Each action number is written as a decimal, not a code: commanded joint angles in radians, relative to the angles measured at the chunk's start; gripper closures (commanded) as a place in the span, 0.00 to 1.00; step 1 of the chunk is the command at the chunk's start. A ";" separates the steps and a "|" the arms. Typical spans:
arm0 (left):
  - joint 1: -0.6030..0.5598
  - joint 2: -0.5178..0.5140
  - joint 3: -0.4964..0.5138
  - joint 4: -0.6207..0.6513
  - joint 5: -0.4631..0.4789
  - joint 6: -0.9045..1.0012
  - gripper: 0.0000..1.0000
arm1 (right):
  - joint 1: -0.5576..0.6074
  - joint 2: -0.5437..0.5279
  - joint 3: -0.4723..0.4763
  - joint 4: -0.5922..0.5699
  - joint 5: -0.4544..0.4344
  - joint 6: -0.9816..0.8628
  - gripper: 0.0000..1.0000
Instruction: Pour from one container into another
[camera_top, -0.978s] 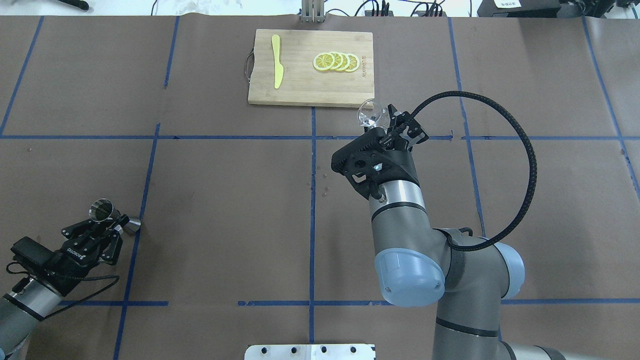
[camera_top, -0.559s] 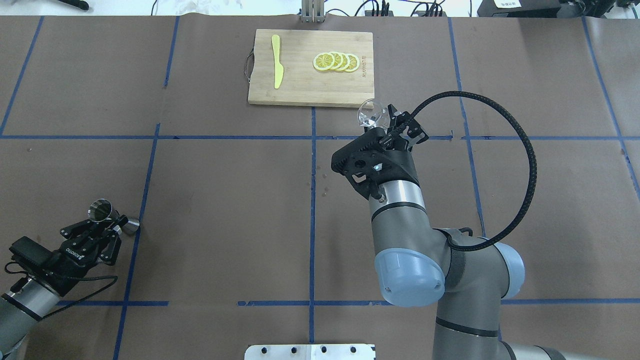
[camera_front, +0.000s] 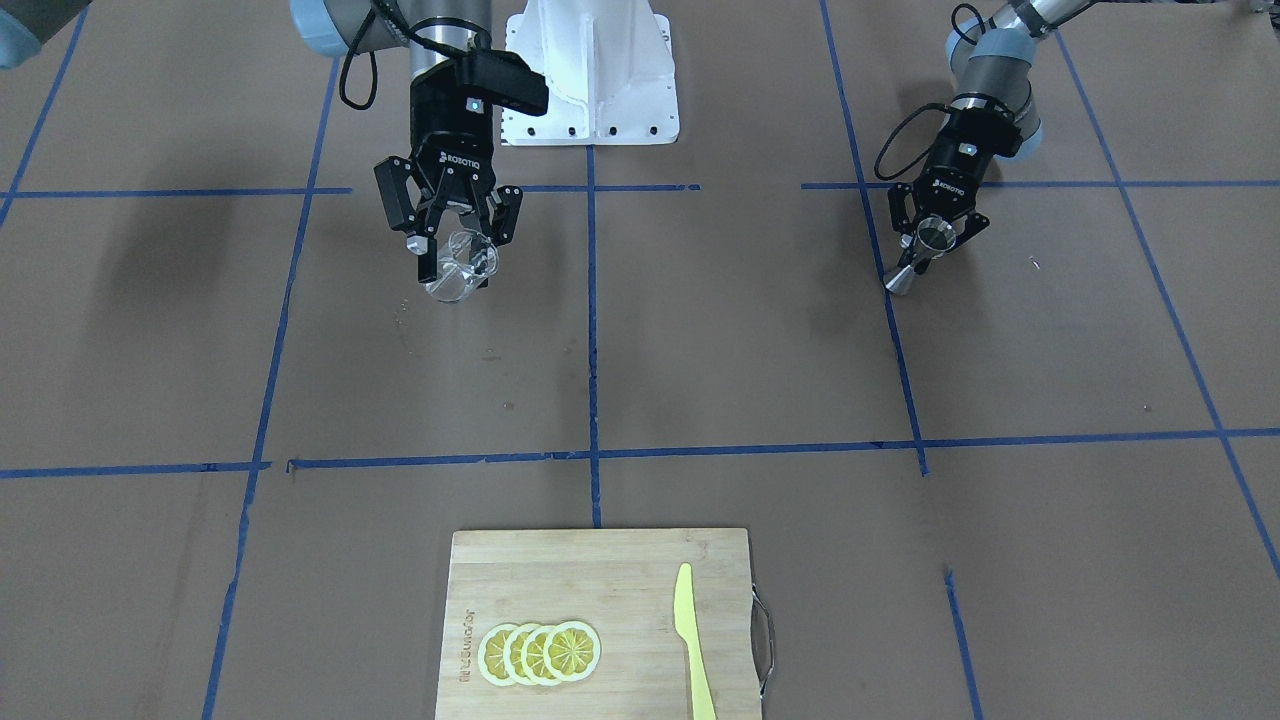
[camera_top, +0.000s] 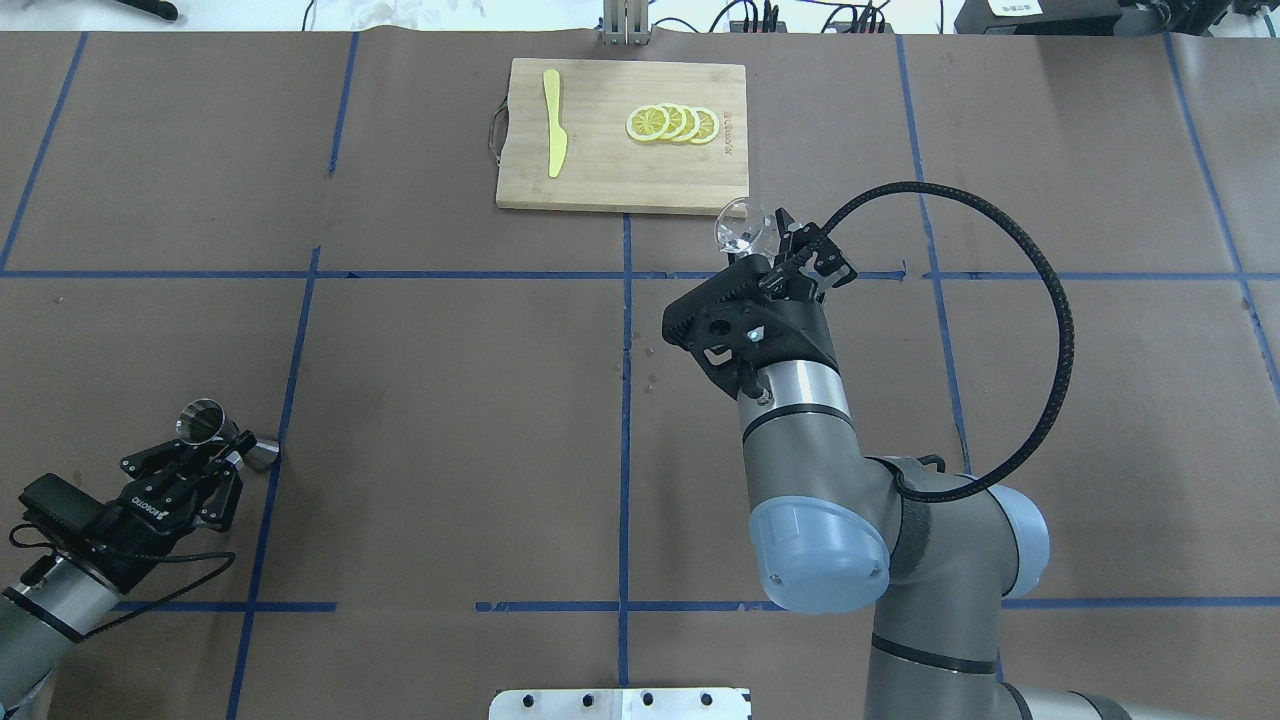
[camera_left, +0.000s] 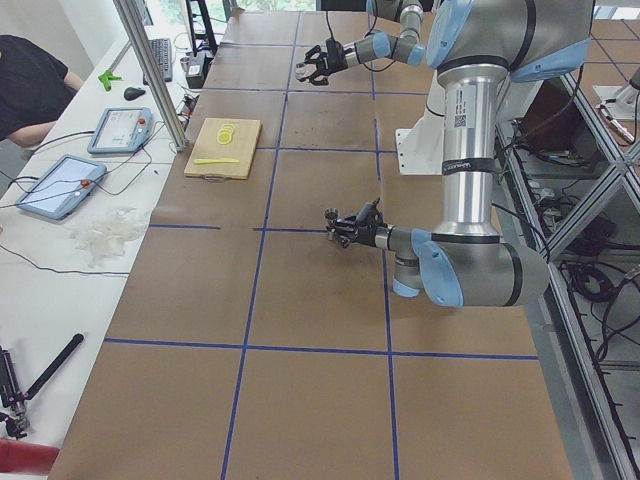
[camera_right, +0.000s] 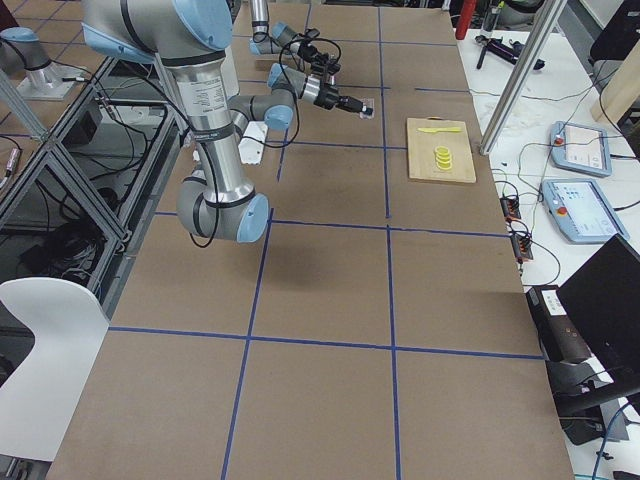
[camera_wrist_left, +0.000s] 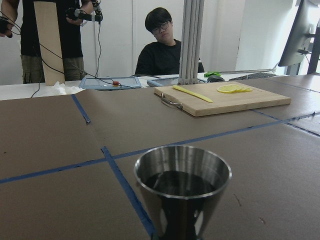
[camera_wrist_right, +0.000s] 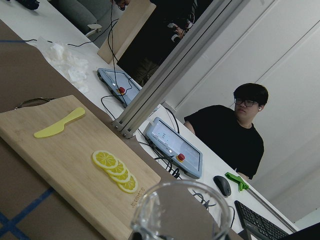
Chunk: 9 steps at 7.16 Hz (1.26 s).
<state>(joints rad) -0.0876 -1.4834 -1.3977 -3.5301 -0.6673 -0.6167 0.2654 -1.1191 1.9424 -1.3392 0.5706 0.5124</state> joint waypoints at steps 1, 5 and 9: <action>0.000 0.000 0.000 -0.001 0.000 0.002 0.86 | 0.000 0.001 0.000 0.000 0.000 0.000 1.00; 0.000 0.000 0.005 -0.003 0.002 0.003 0.76 | 0.000 0.001 0.001 0.000 0.000 0.000 1.00; 0.000 0.000 0.009 -0.004 0.002 0.003 0.75 | 0.000 0.001 0.000 0.000 0.000 0.000 1.00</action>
<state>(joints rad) -0.0874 -1.4834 -1.3895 -3.5335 -0.6657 -0.6136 0.2654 -1.1183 1.9426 -1.3392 0.5706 0.5123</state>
